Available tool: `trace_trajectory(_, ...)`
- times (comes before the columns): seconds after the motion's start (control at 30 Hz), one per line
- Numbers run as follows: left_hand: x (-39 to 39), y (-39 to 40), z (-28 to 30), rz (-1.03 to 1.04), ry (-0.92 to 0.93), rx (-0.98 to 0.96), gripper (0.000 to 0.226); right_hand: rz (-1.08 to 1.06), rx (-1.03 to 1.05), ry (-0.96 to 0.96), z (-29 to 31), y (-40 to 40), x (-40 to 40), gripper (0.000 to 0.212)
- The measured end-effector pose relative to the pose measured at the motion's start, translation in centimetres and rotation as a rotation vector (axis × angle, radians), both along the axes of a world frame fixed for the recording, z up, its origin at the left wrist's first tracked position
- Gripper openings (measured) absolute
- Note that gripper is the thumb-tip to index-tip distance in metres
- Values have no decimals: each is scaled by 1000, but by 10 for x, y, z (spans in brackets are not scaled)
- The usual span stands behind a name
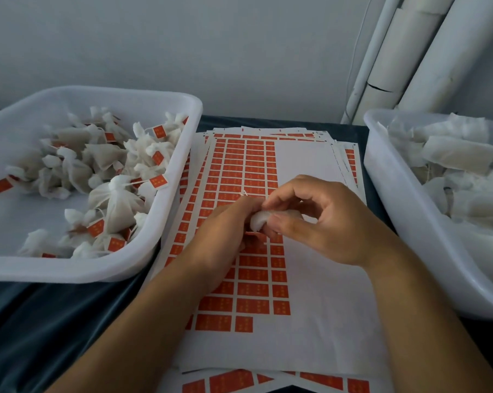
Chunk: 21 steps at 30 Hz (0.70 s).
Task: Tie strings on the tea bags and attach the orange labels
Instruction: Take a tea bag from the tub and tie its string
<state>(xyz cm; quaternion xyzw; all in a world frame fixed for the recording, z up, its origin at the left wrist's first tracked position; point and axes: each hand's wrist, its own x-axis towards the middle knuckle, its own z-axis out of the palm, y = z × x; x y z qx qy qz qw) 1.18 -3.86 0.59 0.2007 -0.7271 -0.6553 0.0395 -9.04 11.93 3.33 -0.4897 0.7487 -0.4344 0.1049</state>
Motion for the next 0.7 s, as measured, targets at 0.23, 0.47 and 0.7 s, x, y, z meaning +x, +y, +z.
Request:
trace_trajectory(0.23,-2,-3,-4,63,-24,-98,42,-1,45,69,-2,0,2,25)
trace_trajectory(0.47,-1,0,0,91,-84,-48,59,-56,77,163,-5,-3,3,26)
trace_trajectory(0.7,-2,0,4,88,-57,2,70,-176,99,209,-12,-13,2,22)
